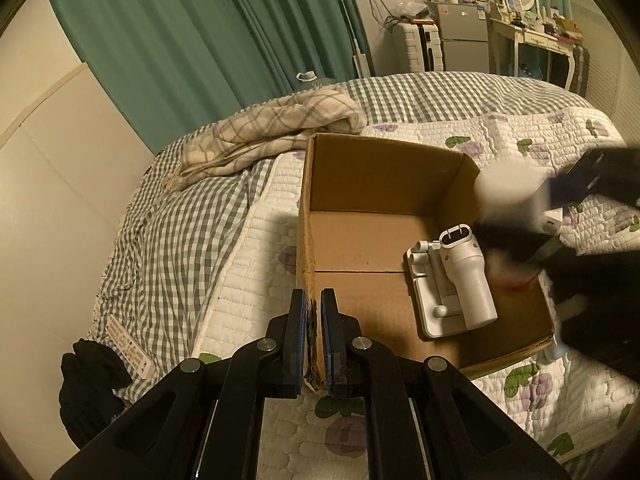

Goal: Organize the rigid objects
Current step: 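Place the white pill bottle into the box and open the right gripper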

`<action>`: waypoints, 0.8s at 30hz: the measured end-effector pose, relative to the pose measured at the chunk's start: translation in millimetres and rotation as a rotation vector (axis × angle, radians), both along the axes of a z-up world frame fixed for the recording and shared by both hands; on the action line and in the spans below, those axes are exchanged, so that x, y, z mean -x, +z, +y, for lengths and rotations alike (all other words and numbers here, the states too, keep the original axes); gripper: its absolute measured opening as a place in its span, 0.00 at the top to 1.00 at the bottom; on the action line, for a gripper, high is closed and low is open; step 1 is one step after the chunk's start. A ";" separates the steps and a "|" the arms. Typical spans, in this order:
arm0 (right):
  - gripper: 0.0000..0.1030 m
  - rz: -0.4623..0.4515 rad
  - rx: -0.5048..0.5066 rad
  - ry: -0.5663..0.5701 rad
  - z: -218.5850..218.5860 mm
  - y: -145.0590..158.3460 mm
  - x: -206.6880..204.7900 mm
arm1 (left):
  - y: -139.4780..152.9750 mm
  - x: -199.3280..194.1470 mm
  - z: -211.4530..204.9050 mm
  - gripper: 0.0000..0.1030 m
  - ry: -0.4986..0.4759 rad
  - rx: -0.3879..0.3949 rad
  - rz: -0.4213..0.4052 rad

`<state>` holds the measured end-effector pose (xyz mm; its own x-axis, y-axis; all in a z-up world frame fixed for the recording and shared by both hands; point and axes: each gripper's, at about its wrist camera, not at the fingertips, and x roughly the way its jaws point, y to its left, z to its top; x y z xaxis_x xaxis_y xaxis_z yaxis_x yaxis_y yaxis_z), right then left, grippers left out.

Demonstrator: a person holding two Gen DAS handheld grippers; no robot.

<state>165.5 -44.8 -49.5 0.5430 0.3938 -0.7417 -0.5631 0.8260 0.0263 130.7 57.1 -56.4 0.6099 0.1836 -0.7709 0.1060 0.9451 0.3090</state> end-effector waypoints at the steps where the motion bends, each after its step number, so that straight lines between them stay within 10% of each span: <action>1: 0.65 0.024 0.021 -0.002 6.4 -14.0 -4.2 | 0.2 0.1 0.6 0.93 0.000 0.002 -0.001; 11: 0.65 0.132 0.033 -0.023 13.7 -61.6 -17.2 | -1.1 -0.3 0.3 0.93 -0.005 0.007 -0.003; 15: 0.27 0.037 0.036 -0.056 5.8 -41.3 -10.6 | -0.8 -0.3 1.7 0.93 -0.007 0.015 0.000; 24: 0.19 -0.150 0.019 -0.206 -68.4 19.6 20.4 | -0.4 1.1 -2.9 0.93 -0.021 0.019 0.001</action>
<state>145.1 -113.3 -30.0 0.7149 0.2503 -0.6529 -0.3795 0.9231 -0.0616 129.6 54.2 -56.8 0.6125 0.1562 -0.7749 0.1266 0.9483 0.2912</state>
